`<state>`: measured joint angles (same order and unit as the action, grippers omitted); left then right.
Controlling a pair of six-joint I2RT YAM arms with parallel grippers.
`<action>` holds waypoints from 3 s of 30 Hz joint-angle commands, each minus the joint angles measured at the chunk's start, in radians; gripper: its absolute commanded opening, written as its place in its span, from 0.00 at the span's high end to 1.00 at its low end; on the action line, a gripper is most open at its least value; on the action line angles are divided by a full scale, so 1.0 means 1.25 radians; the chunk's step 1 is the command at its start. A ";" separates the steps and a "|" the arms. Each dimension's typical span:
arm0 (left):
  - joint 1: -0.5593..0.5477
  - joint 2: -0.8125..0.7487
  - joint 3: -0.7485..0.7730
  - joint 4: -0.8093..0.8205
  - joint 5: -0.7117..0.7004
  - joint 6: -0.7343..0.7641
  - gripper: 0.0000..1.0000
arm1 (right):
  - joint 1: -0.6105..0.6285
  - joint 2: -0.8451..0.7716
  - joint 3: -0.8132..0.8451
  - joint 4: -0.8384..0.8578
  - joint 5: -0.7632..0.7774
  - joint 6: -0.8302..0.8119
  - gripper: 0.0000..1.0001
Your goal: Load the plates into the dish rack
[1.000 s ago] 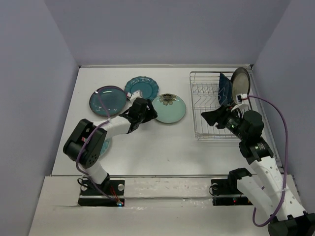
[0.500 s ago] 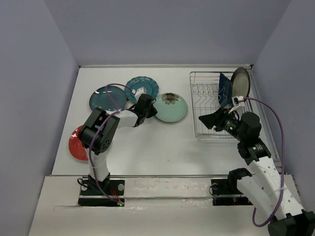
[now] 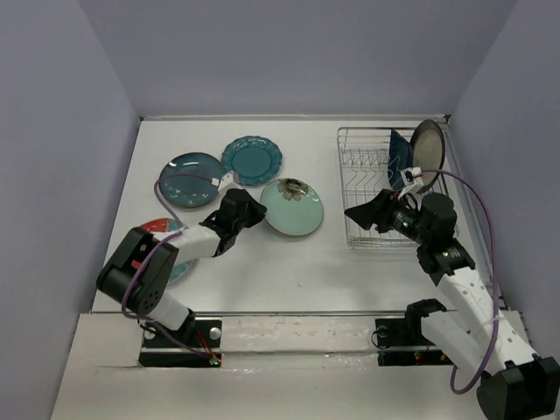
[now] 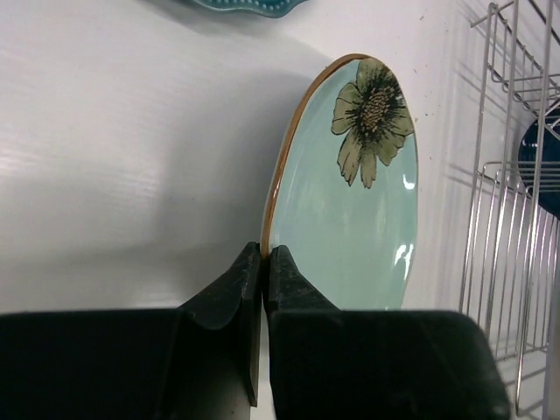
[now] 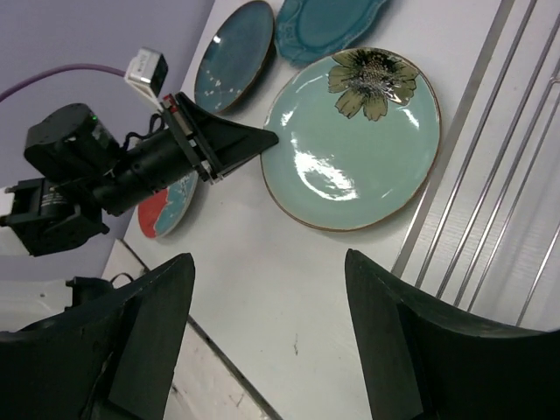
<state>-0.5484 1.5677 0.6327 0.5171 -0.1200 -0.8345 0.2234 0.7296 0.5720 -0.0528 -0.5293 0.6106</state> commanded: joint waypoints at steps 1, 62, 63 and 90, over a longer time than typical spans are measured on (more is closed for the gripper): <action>0.002 -0.172 -0.084 0.022 -0.043 0.011 0.94 | 0.038 0.068 0.015 0.100 -0.077 0.022 0.23; 0.088 -0.761 0.153 -0.513 0.113 0.359 0.01 | 0.235 0.170 0.350 -0.062 0.846 -0.258 0.93; 0.087 -0.767 0.148 -0.519 0.105 0.372 0.01 | 0.235 0.180 0.361 -0.067 0.880 -0.292 0.93; 0.086 -0.831 0.063 -0.493 0.121 0.427 0.02 | -0.009 0.494 0.532 -0.077 0.927 -0.459 0.93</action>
<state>-0.4377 0.5385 0.7139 -0.1352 0.0250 -0.3218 0.2264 1.3354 1.1950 -0.2531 0.6743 0.0051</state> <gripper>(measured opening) 0.985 0.177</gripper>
